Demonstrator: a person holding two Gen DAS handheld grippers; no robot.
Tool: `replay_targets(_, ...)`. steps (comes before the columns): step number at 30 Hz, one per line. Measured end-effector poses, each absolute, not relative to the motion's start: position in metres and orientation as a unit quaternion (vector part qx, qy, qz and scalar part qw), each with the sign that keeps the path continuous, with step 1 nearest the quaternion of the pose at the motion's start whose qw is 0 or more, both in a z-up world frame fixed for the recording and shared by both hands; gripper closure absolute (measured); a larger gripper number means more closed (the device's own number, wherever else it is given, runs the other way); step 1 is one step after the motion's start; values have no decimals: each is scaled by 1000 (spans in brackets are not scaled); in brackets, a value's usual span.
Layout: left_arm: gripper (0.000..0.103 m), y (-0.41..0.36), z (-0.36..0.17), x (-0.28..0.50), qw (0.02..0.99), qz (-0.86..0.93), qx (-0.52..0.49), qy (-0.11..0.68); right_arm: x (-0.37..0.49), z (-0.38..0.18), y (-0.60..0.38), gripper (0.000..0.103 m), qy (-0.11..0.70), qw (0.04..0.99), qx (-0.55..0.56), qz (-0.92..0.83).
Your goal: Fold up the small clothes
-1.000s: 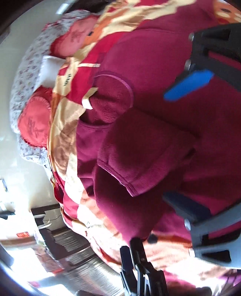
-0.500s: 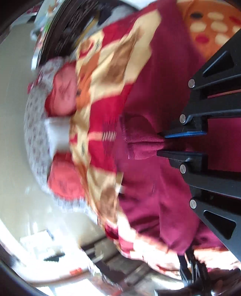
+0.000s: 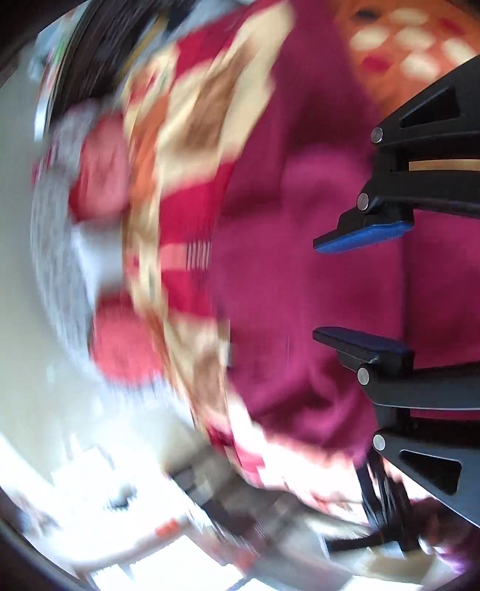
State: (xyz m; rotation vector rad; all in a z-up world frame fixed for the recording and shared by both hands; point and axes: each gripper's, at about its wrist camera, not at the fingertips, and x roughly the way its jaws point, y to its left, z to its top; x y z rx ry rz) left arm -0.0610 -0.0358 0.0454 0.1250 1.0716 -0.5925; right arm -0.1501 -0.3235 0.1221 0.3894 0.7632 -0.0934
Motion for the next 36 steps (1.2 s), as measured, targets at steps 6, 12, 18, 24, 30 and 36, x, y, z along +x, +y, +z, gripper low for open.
replay_targets(6,46,-30,35,-54,810,-269,40,520,-48,115,-220,63,375,914,109,109)
replay_targets(12,46,-30,33,-51,809,-271,35,521,29,74,-164,63,419,899,28,126)
replay_targets(18,46,-29,25,-46,803,-275,31,528,54,46,-160,95,460,876,22,148)
replay_targets(24,46,-19,33,-45,812,-266,16,519,59,68,-158,96,410,902,37,129)
replay_targets(30,46,-10,60,-51,839,-251,22,483,81,37,-151,96,450,882,65,121)
replay_targets(36,46,-25,74,-47,843,-266,30,466,29,74,-189,70,423,895,78,113)
